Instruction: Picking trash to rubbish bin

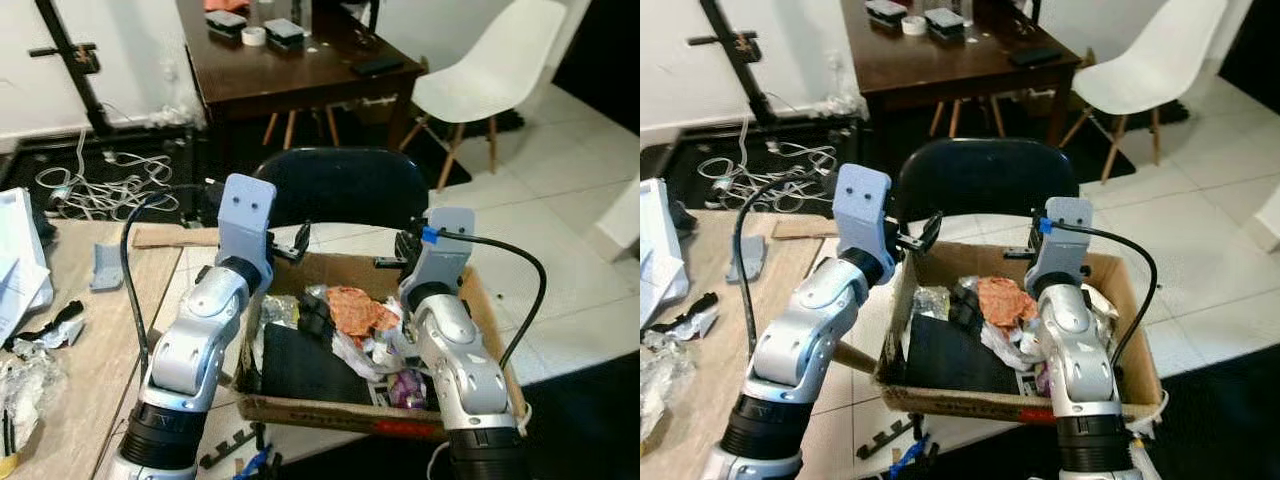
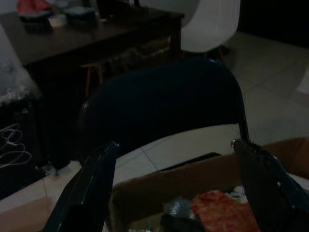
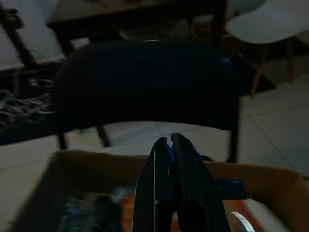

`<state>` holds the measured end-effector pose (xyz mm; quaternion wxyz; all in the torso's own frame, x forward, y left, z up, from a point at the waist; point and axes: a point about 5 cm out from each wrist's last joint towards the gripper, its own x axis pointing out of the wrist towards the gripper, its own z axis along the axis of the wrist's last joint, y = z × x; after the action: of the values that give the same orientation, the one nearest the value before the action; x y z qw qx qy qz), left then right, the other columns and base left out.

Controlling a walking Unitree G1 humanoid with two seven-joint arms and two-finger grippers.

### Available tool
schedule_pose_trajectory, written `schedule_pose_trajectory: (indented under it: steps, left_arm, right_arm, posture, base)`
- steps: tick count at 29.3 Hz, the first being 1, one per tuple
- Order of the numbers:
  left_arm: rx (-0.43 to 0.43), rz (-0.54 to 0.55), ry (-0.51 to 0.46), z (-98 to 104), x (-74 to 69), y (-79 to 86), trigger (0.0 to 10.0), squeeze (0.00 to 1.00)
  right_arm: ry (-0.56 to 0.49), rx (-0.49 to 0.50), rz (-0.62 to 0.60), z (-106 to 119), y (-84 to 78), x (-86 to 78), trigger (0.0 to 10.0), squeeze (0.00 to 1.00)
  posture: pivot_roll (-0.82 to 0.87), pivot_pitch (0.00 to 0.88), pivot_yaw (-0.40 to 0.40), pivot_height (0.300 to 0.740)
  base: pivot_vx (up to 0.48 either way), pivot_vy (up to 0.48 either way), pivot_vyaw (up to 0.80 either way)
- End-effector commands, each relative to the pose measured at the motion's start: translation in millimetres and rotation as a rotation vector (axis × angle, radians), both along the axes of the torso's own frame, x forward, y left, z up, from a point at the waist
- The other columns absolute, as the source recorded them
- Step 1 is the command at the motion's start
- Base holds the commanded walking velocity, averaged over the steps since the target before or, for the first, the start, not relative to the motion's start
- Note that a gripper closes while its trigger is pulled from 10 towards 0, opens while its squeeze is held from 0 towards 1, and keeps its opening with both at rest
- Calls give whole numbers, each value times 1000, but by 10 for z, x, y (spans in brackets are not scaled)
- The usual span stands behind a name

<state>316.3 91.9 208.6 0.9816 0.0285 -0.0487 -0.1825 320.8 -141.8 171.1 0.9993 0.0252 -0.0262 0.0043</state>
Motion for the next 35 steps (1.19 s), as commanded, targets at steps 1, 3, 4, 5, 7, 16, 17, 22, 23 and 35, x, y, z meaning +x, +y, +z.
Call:
schedule_pose_trajectory:
  steps: [1, 3, 4, 5, 7, 16, 17, 22, 23, 35]
  left_arm:
    - [17, -1, 5, -37, -5, 10, 10000, 0]
    - [19, -4, 4, -36, -6, 11, 10000, 0]
    - [24, -8, -1, -30, -5, 10, 10000, 0]
    - [24, -8, -1, -30, -5, 10, 10000, 0]
    - [27, -9, -3, -25, 0, 7, 10000, 0]
    - [173, -61, 15, -97, 58, 14, 10000, 0]
    - [173, -61, 15, -97, 58, 14, 10000, 0]
    - [244, -111, 46, -153, 136, 92, 10000, 0]
    - [253, -140, 45, -165, 124, 88, 10000, 0]
    - [344, -469, 115, -352, -139, -127, 10000, 0]
  right_arm:
    - [33, 7, -9, -68, -25, -11, 10000, 0]
    - [36, 8, -10, -82, -31, -11, 10000, 0]
    - [30, 16, -5, -96, -36, -8, 10000, 0]
    - [30, 16, -5, -96, -36, -8, 10000, 0]
    - [31, 16, -5, -126, -60, 7, 10000, 0]
    - [43, -2, -54, -152, -334, 168, 10000, 0]
    - [43, -2, -54, -152, -334, 168, 10000, 0]
    - [33, -34, -10, -166, -441, 260, 10000, 0]
    - [27, -39, 13, -168, -431, 270, 10000, 0]
    - [76, -52, 124, -256, -307, 356, 10000, 0]
  posture:
    - [145, 119, 51, 740]
    - [145, 119, 51, 740]
    - [148, 120, 51, 740]
    - [148, 120, 51, 740]
    - [153, 123, 51, 740]
    - [157, 164, 59, 740]
    - [157, 164, 59, 740]
    - [194, 214, 42, 740]
    - [194, 214, 42, 740]
    - [203, 248, 43, 740]
  base:
    - [0, 0, 0]
    - [0, 0, 0]
    - [0, 0, 0]
    - [0, 0, 0]
    - [0, 0, 0]
    - [0, 0, 0]
    - [0, 0, 0]
    - [0, 0, 0]
    - [0, 0, 0]
    - [0, 0, 0]
